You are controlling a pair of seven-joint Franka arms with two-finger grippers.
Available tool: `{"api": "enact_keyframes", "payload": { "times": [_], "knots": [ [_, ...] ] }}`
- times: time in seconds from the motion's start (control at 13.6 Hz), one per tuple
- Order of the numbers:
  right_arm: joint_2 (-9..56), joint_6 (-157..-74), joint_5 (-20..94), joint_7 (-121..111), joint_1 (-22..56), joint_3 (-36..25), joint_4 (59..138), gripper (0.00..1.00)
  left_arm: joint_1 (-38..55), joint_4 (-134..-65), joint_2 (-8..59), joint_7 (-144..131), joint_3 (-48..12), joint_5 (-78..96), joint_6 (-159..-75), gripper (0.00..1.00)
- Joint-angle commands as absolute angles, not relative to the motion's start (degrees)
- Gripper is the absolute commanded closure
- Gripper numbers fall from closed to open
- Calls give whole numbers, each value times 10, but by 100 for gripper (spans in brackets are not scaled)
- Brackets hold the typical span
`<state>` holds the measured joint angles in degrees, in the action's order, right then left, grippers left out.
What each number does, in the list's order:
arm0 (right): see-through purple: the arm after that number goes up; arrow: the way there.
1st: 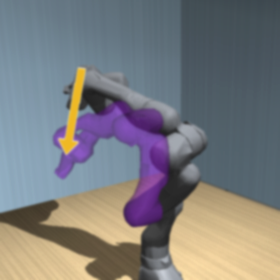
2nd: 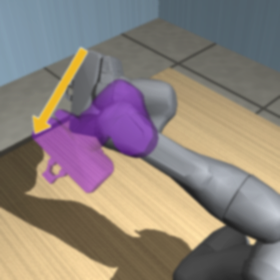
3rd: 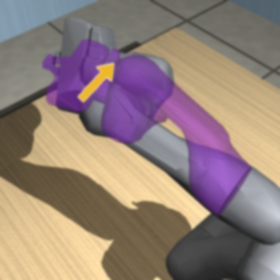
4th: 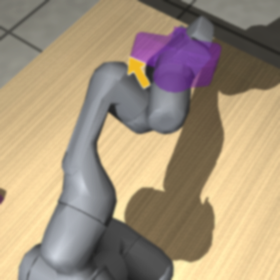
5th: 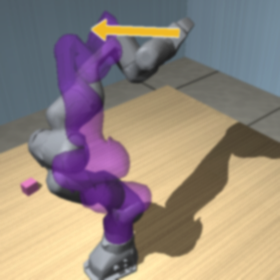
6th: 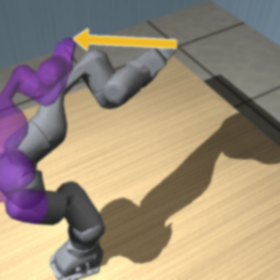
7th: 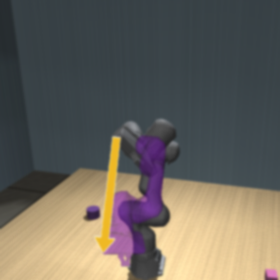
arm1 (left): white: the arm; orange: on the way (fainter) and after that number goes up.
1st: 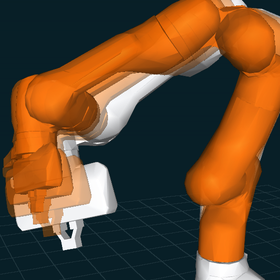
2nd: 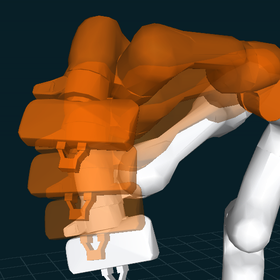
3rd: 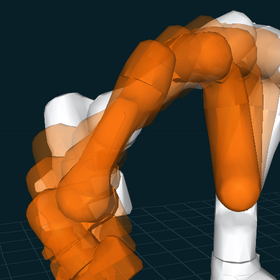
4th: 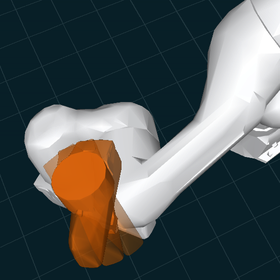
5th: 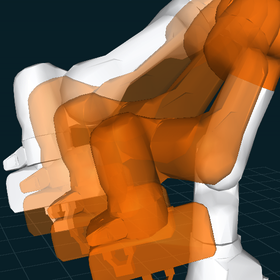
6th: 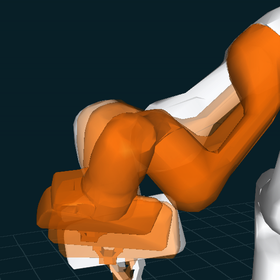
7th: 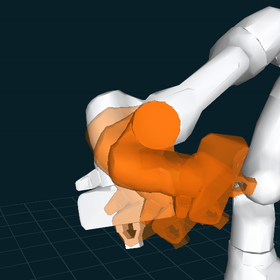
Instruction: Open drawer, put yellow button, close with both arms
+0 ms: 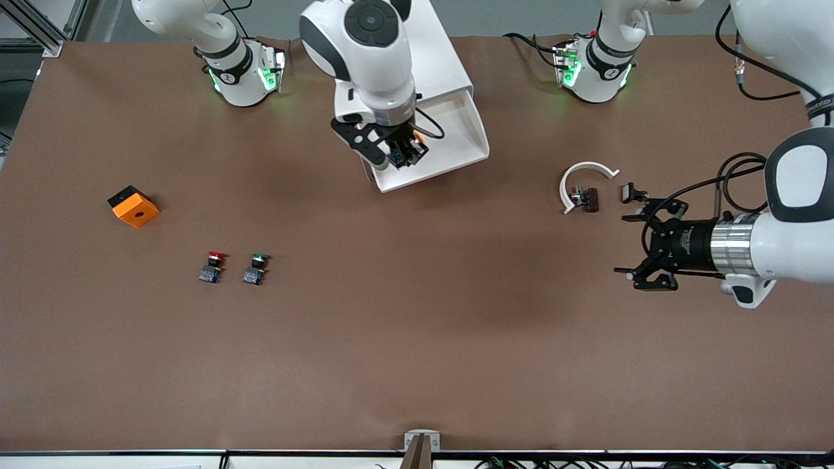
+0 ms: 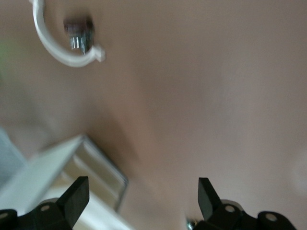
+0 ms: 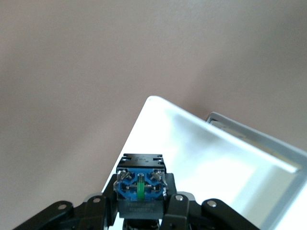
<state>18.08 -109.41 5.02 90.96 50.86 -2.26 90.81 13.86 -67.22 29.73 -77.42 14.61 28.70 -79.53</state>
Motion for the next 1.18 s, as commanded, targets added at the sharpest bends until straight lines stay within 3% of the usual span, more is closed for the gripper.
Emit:
{"api": "enact_keyframes", "payload": {
  "times": [0.0,0.44,0.89,1.11],
  "knots": [
    [220,-1086,47,929,532,-31,863,100,147,-685,265,-633,144,191,-799,0],
    [221,-1097,42,993,583,-31,863,100,148,-702,222,-382,144,148,-779,0],
    [221,-1106,36,1006,600,-31,863,100,156,-772,164,-294,76,77,-787,0],
    [227,-1106,34,1005,600,-31,863,100,156,-841,122,-294,26,49,-835,0]
  ]
}}
